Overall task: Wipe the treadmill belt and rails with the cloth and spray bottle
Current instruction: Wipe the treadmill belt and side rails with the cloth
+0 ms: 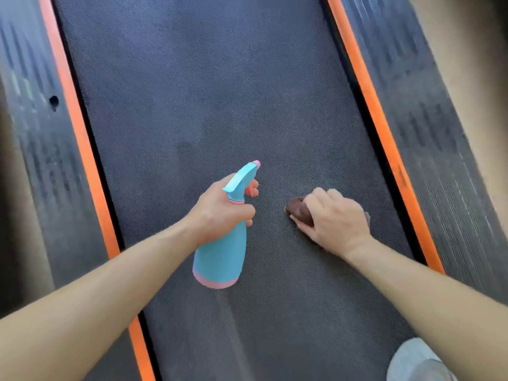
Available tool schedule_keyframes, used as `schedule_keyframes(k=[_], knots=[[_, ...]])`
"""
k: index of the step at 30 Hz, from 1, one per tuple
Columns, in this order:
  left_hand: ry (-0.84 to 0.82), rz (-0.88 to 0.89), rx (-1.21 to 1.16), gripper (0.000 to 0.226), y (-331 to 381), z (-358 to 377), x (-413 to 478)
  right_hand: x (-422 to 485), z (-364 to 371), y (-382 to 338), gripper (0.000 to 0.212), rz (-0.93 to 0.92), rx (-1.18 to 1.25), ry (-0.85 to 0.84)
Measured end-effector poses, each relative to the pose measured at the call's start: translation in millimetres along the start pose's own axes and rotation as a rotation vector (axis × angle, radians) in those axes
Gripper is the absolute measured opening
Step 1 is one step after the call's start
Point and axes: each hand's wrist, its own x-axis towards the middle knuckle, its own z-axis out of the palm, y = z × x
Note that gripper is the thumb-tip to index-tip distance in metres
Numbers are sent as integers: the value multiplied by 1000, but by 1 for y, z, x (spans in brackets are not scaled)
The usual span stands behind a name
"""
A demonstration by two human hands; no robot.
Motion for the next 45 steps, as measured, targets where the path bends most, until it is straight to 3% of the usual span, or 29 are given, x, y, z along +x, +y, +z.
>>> schedule_keyframes(k=[6, 10, 14, 17, 21, 24, 29, 33, 38, 45], knots=[[21, 19, -55, 66, -7, 2, 13, 101, -4, 30, 45, 244, -36, 117], [-6, 44, -34, 74, -5, 5, 12, 60, -2, 9, 44, 344, -46, 142], [-29, 50, -36, 73, 8, 10, 17, -22, -4, 5, 42, 142, -48, 53], [-7, 37, 0, 68, 18, 16, 25, -8, -9, 43, 43, -19, -149, 21], [19, 37, -53, 58, 22, 18, 33, 88, -10, 59, 41, 298, -200, 167], [15, 50, -55, 64, 23, 17, 33, 85, -6, 49, 39, 372, -194, 159], [9, 62, -34, 65, 25, 19, 37, -39, -9, 26, 41, 310, -120, 79], [4, 88, -46, 76, 32, 26, 40, -31, -11, 47, 40, 177, -207, 21], [-30, 84, -37, 60, 36, 34, 42, 58, -20, 68, 37, 511, -286, 89], [-106, 87, 58, 57, 35, 48, 39, -52, -32, 43, 38, 626, -207, -28]])
